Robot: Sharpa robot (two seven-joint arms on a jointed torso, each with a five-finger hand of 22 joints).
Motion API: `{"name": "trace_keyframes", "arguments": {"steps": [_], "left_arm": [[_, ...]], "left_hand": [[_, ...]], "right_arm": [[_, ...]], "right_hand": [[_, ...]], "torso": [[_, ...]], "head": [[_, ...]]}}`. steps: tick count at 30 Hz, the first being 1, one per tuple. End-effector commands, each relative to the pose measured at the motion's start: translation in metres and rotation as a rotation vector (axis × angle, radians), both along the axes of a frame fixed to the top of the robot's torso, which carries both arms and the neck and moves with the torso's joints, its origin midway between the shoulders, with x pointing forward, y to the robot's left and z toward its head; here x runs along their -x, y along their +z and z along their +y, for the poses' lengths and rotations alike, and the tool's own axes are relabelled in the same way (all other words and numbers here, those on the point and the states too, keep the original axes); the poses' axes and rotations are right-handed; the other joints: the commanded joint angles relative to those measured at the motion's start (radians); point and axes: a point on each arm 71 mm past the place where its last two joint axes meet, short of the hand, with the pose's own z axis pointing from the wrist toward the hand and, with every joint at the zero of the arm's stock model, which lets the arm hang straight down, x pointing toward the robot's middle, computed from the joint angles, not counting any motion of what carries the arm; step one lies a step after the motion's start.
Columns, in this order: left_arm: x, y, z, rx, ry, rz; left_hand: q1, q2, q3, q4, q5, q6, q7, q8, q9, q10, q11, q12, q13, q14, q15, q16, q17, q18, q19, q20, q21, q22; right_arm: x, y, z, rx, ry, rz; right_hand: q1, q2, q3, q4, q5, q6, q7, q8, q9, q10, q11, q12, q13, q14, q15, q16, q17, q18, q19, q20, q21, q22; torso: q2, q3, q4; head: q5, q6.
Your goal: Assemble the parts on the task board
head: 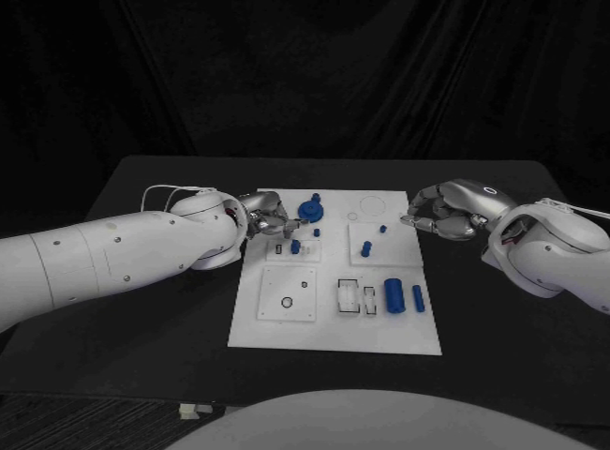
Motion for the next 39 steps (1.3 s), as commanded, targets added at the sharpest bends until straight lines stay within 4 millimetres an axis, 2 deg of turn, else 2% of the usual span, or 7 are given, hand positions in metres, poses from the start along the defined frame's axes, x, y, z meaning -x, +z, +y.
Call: {"name": "trace_keyframes", "arguments": {"steps": [1, 2, 6, 14, 22, 32, 39], "left_arm": [[0.000, 0.010, -0.002, 0.058, -0.023, -0.061], [0.000, 0.013, -0.001, 0.057, -0.022, -0.064], [-0.003, 0.026, 0.000, 0.031, -0.020, -0.057], [-0.017, 0.053, 0.000, -0.166, -0.050, 0.085], [-0.033, 0.059, -0.012, -0.391, -0.097, 0.386], [-0.047, 0.058, -0.033, -0.401, -0.101, 0.555], [-0.057, 0.058, -0.041, -0.385, -0.089, 0.560]], "left_hand": [[0.057, -0.020, 0.001, -0.004, 0.023, 0.008, -0.003, -0.005, -0.023, 0.029, 0.006, 0.002, 0.198, 0.106, 0.007, 0.003, 0.263, 0.014, 0.006, 0.002, 0.010, 0.164], [0.129, -0.038, 0.023, -0.036, 0.052, -0.004, -0.004, -0.006, -0.033, 0.035, 0.004, 0.007, 0.203, 0.106, 0.004, 0.003, 0.263, 0.012, 0.011, 0.001, 0.018, 0.166], [0.202, -0.065, 0.047, -0.045, 0.083, -0.011, -0.006, 0.003, -0.048, 0.063, 0.001, 0.027, 0.226, 0.106, 0.001, 0.003, 0.263, 0.004, 0.034, -0.003, 0.052, 0.177], [0.255, -0.095, 0.082, -0.031, 0.068, 0.008, -0.019, 0.039, -0.055, 0.104, -0.012, 0.058, 0.263, 0.106, -0.010, 0.003, 0.263, -0.019, 0.099, -0.013, 0.156, 0.208], [0.282, -0.114, 0.150, -0.033, -0.087, 0.027, -0.025, 0.048, -0.074, 0.104, -0.018, 0.058, 0.263, 0.106, -0.015, 0.003, 0.263, -0.018, 0.097, -0.020, 0.152, 0.206], [0.223, -0.127, 0.171, -0.008, -0.157, 0.016, -0.006, 0.005, -0.129, 0.104, -0.002, 0.058, 0.263, 0.106, -0.002, 0.003, 0.263, -0.016, 0.089, -0.009, 0.140, 0.202], [0.206, -0.128, 0.177, -0.008, -0.169, 0.009, 0.000, -0.011, -0.158, 0.104, 0.004, 0.058, 0.263, 0.106, 0.003, 0.003, 0.263, -0.015, 0.087, -0.005, 0.137, 0.201]], "right_arm": [[0.001, 0.000, -0.002, -0.004, -0.020, -0.011], [0.001, 0.000, -0.002, -0.005, -0.020, -0.012], [0.001, 0.001, -0.003, -0.007, -0.021, -0.015], [0.001, 0.001, -0.002, -0.008, -0.021, -0.015], [0.001, 0.001, 0.000, -0.010, -0.015, -0.015], [0.003, 0.001, 0.002, -0.011, -0.011, -0.011], [0.003, 0.001, 0.003, -0.011, -0.008, -0.007]], "right_hand": [[0.000, 0.003, 0.002, 0.003, 0.003, 0.008, 0.001, -0.006, -0.001, 0.106, 0.006, 0.003, 0.263, 0.079, 0.007, -0.006, 0.143, 0.012, 0.025, 0.010, -0.004, 0.203], [-0.002, 0.004, 0.001, 0.003, 0.002, 0.009, 0.001, -0.006, -0.001, 0.106, 0.006, 0.003, 0.263, 0.079, 0.007, -0.006, 0.143, 0.011, 0.025, 0.010, -0.004, 0.203], [-0.002, 0.004, 0.001, 0.003, 0.002, 0.009, 0.001, -0.006, -0.001, 0.106, 0.006, 0.003, 0.263, 0.079, 0.007, -0.006, 0.143, 0.011, 0.025, 0.010, -0.004, 0.203], [-0.003, 0.004, 0.000, 0.003, 0.002, 0.009, 0.001, -0.007, -0.002, 0.106, 0.006, 0.003, 0.263, 0.080, 0.007, -0.004, 0.145, 0.011, 0.025, 0.010, -0.004, 0.203], [-0.004, 0.004, 0.000, 0.003, 0.002, 0.009, 0.001, -0.007, -0.002, 0.106, 0.006, 0.003, 0.263, 0.080, 0.007, -0.004, 0.145, 0.011, 0.026, 0.010, -0.003, 0.204], [-0.004, 0.004, 0.000, 0.003, 0.002, 0.009, 0.001, -0.007, -0.002, 0.106, 0.006, 0.003, 0.263, 0.080, 0.007, -0.004, 0.145, 0.011, 0.026, 0.010, -0.003, 0.204], [-0.004, 0.004, -0.001, 0.002, 0.002, 0.010, 0.001, -0.007, -0.002, 0.106, 0.006, 0.003, 0.263, 0.080, 0.007, -0.003, 0.148, 0.011, 0.026, 0.010, -0.003, 0.204]], "torso": [[0.001, 0.0003, -0.0002], [0.001, 0.0003, -0.0002], [0.001, -0.0001, -0.0002], [0.000, -0.0004, 0.0002], [0.000, 0.0007, -0.0013], [0.001, 0.0009, -0.0032], [0.005, 0.0006, -0.0059]], "head": [[-0.003, 0.000], [-0.003, 0.000], [-0.003, 0.000], [-0.005, 0.000], [-0.005, 0.000], [-0.003, 0.000], [0.001, 0.000]]}}
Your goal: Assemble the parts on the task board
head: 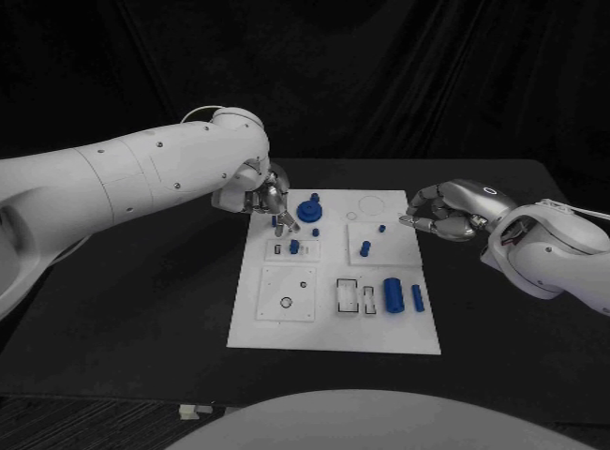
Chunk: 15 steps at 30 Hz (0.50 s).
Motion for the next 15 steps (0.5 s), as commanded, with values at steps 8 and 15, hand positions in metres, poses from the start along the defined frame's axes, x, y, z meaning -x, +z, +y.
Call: {"name": "trace_keyframes", "arguments": {"steps": [8, 15], "left_arm": [[-0.003, -0.003, -0.010, 0.061, 0.002, 0.042], [-0.002, -0.012, -0.017, 0.069, 0.012, 0.040]], "left_hand": [[-0.028, 0.004, 0.008, 0.003, -0.012, 0.009, 0.007, -0.002, -0.021, 0.104, 0.013, 0.003, 0.263, 0.106, 0.013, 0.003, 0.264, 0.004, -0.008, 0.011, -0.017, 0.198], [-0.036, 0.003, 0.009, 0.001, -0.014, 0.016, 0.006, 0.000, -0.028, 0.104, 0.014, 0.003, 0.263, 0.106, 0.014, 0.003, 0.264, 0.006, -0.012, 0.013, -0.023, 0.196]], "right_arm": [[0.000, 0.000, 0.001, -0.001, -0.013, -0.001], [0.001, 0.000, 0.001, -0.001, -0.012, 0.000]], "right_hand": [[-0.004, 0.004, -0.001, 0.002, 0.002, 0.007, -0.003, -0.004, -0.002, 0.106, 0.006, 0.003, 0.263, 0.080, 0.007, -0.003, 0.148, 0.011, 0.026, 0.010, -0.003, 0.204], [-0.004, 0.004, -0.001, 0.002, 0.002, 0.007, -0.003, -0.004, -0.002, 0.106, 0.006, 0.003, 0.263, 0.080, 0.007, -0.003, 0.148, 0.011, 0.026, 0.010, -0.003, 0.204]], "torso": [[0.001, 0.0001, -0.0014], [0.001, -0.0004, -0.0008]], "head": [[-0.001, 0.000], [-0.002, 0.000]]}}
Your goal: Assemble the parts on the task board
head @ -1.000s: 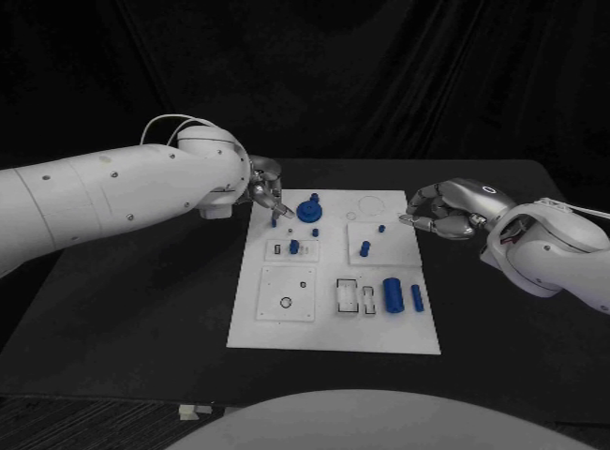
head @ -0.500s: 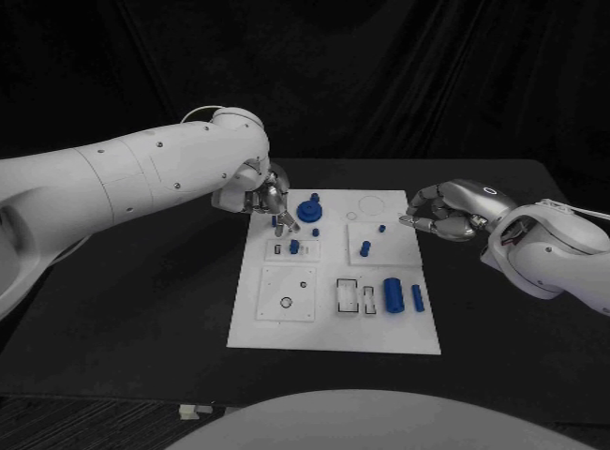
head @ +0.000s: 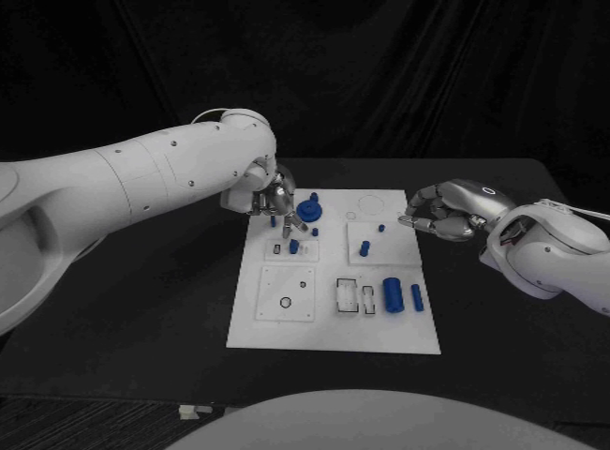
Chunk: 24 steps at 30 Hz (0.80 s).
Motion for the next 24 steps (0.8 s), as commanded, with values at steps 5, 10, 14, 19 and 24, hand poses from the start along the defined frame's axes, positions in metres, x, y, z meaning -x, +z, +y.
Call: {"name": "trace_keyframes", "arguments": {"steps": [5, 10, 14, 19, 24], "left_arm": [[0.001, -0.009, -0.004, 0.027, 0.015, 0.009], [0.001, -0.013, -0.002, 0.017, 0.032, 0.009], [0.000, -0.015, 0.000, 0.012, 0.042, 0.008], [0.000, -0.017, 0.000, 0.014, 0.048, 0.004], [0.000, -0.018, 0.000, 0.024, 0.048, 0.003]], "left_hand": [[-0.008, -0.004, 0.009, -0.007, -0.010, 0.015, 0.000, 0.002, -0.003, 0.104, 0.006, 0.003, 0.263, 0.106, 0.007, 0.003, 0.263, 0.008, -0.012, 0.007, -0.015, 0.193], [-0.005, -0.004, 0.012, -0.011, -0.009, 0.016, -0.001, 0.003, -0.004, 0.104, 0.006, 0.003, 0.263, 0.106, 0.007, 0.003, 0.263, 0.009, -0.014, 0.007, -0.018, 0.192], [0.000, -0.004, 0.018, -0.017, -0.006, 0.025, -0.003, 0.008, -0.001, 0.104, 0.004, 0.003, 0.263, 0.106, 0.007, 0.003, 0.263, 0.009, -0.016, 0.007, -0.019, 0.192], [0.005, -0.006, 0.024, -0.026, -0.003, 0.035, -0.007, 0.017, 0.009, 0.104, 0.002, 0.003, 0.263, 0.106, 0.005, 0.003, 0.263, 0.010, -0.018, 0.006, -0.021, 0.191], [-0.002, -0.011, 0.034, -0.045, -0.002, 0.002, -0.012, 0.074, 0.096, 0.104, -0.002, 0.003, 0.263, 0.106, -0.001, 0.003, 0.263, 0.010, -0.020, 0.002, -0.022, 0.191]], "right_arm": [[0.001, 0.000, -0.001, 0.000, -0.016, 0.000], [0.001, 0.000, 0.000, -0.001, -0.015, -0.001], [0.001, 0.000, 0.000, -0.001, -0.015, -0.001], [0.001, 0.000, 0.000, -0.001, -0.015, -0.002], [0.001, 0.000, 0.000, -0.002, -0.015, -0.002]], "right_hand": [[-0.004, 0.004, -0.001, 0.002, 0.002, 0.007, -0.003, -0.004, -0.001, 0.106, 0.006, 0.003, 0.263, 0.080, 0.007, -0.003, 0.148, 0.011, 0.026, 0.010, -0.003, 0.204], [-0.004, 0.004, -0.001, 0.002, 0.002, 0.007, -0.003, -0.004, -0.001, 0.106, 0.006, 0.003, 0.263, 0.080, 0.007, -0.003, 0.148, 0.011, 0.026, 0.010, -0.003, 0.204], [-0.005, 0.004, -0.001, 0.001, 0.003, 0.008, -0.004, -0.004, -0.002, 0.106, 0.005, 0.003, 0.263, 0.080, 0.007, -0.004, 0.147, 0.011, 0.027, 0.010, -0.003, 0.204], [-0.005, 0.004, -0.001, 0.001, 0.003, 0.008, -0.004, -0.004, -0.002, 0.106, 0.005, 0.003, 0.263, 0.080, 0.007, -0.004, 0.147, 0.011, 0.027, 0.010, -0.003, 0.204], [-0.005, 0.004, -0.001, 0.001, 0.003, 0.008, -0.004, -0.004, -0.002, 0.106, 0.005, 0.003, 0.263, 0.080, 0.007, -0.004, 0.147, 0.011, 0.027, 0.010, -0.003, 0.204]], "torso": [[0.000, -0.0002, 0.0011], [0.000, -0.0004, 0.0007], [0.001, -0.0004, 0.0002], [0.000, -0.0003, 0.0004], [-0.001, -0.0005, 0.0003]], "head": [[-0.004, 0.000], [-0.005, 0.000], [-0.005, 0.000], [-0.004, 0.000], [-0.005, 0.000]]}}
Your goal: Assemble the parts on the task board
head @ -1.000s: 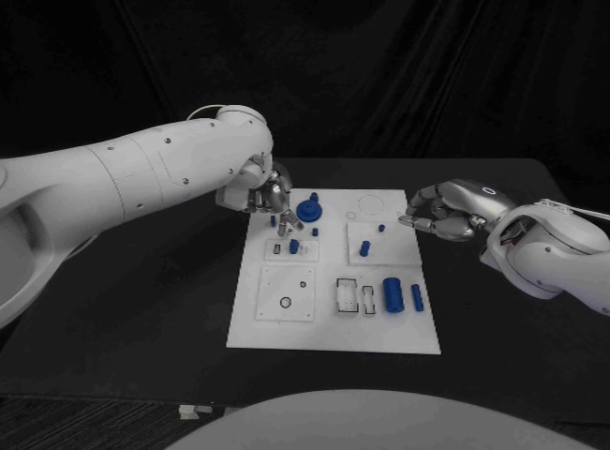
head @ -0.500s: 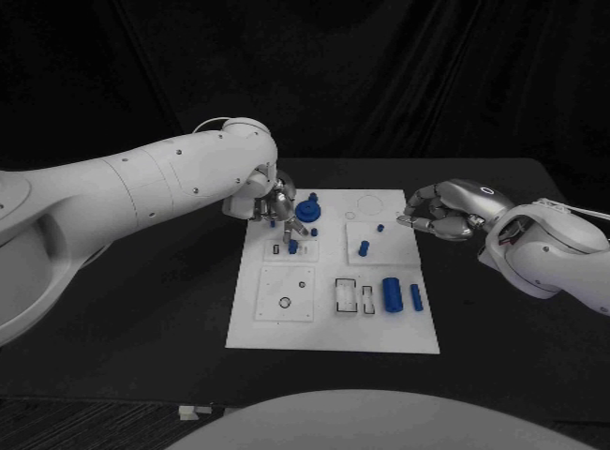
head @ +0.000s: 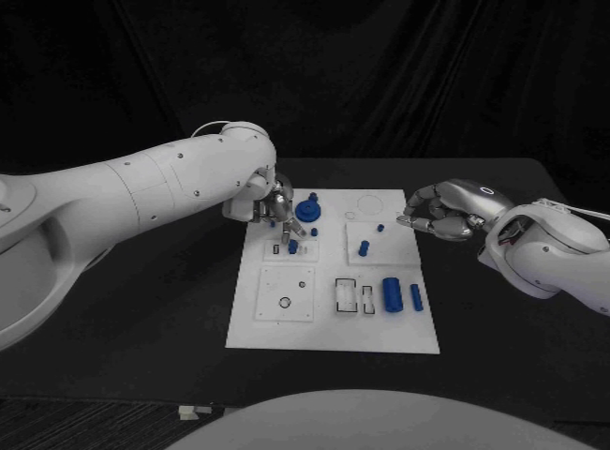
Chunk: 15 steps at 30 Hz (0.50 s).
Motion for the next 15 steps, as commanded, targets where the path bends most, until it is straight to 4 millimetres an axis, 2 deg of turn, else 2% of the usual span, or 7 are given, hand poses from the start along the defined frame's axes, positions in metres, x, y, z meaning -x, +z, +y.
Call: {"name": "trace_keyframes", "arguments": {"steps": [1, 2, 3, 15], "left_arm": [[0.0002, -0.0009, -0.0031, 0.024, 0.003, -0.002], [0.0003, -0.0012, -0.0033, 0.026, 0.002, -0.001], [0.0003, -0.0015, -0.0035, 0.027, 0.001, 0.000], [0.0005, -0.0047, -0.0042, 0.019, -0.004, 0.017]], "left_hand": [[-0.006, -0.006, 0.001, -0.006, 0.003, -0.019, -0.003, 0.021, 0.031, 0.104, -0.002, 0.003, 0.263, 0.106, -0.001, 0.003, 0.264, 0.009, -0.007, 0.000, -0.005, 0.191], [-0.013, -0.007, 0.006, -0.010, 0.004, -0.037, -0.003, 0.046, 0.067, 0.104, -0.003, 0.003, 0.263, 0.106, 0.000, 0.003, 0.264, 0.010, -0.009, -0.001, -0.007, 0.191], [-0.014, -0.006, 0.006, -0.010, 0.004, -0.040, -0.003, 0.048, 0.072, 0.104, -0.003, 0.003, 0.263, 0.106, 0.000, 0.003, 0.264, 0.011, -0.011, 0.000, -0.010, 0.190], [-0.015, -0.004, 0.010, -0.011, 0.006, -0.039, -0.005, 0.054, 0.080, 0.104, -0.004, 0.003, 0.263, 0.106, 0.000, 0.003, 0.264, 0.012, -0.014, 0.000, -0.014, 0.188]], "right_arm": [[0.0002, -0.0003, -0.0006, -0.001, -0.016, -0.003], [0.0002, -0.0003, -0.0006, -0.001, -0.016, -0.003], [0.0001, -0.0003, -0.0006, -0.001, -0.016, -0.003], [-0.0001, -0.0003, -0.0010, 0.000, -0.017, -0.004]], "right_hand": [[-0.005, 0.004, -0.001, 0.001, 0.003, 0.005, 0.000, -0.004, -0.001, 0.106, 0.005, 0.003, 0.263, 0.080, 0.007, -0.004, 0.147, 0.011, 0.027, 0.010, -0.003, 0.204], [-0.005, 0.004, -0.001, 0.001, 0.003, 0.005, 0.000, -0.004, -0.001, 0.106, 0.005, 0.003, 0.263, 0.080, 0.007, -0.004, 0.147, 0.011, 0.027, 0.010, -0.003, 0.204], [-0.005, 0.004, -0.001, 0.001, 0.003, 0.005, 0.000, -0.004, -0.001, 0.106, 0.005, 0.003, 0.263, 0.080, 0.007, -0.004, 0.147, 0.011, 0.027, 0.010, -0.003, 0.204], [-0.005, 0.004, -0.001, 0.001, 0.003, 0.005, 0.000, -0.004, -0.001, 0.106, 0.005, 0.003, 0.263, 0.080, 0.007, -0.004, 0.147, 0.011, 0.027, 0.010, -0.003, 0.204]], "torso": [[-0.001, 0.0001, 0.0003], [-0.001, 0.0000, 0.0005], [-0.002, 0.0001, 0.0002], [-0.001, 0.0002, -0.0002]], "head": [[0.000, 0.000], [0.000, 0.000], [0.000, 0.000], [-0.001, 0.000]]}}
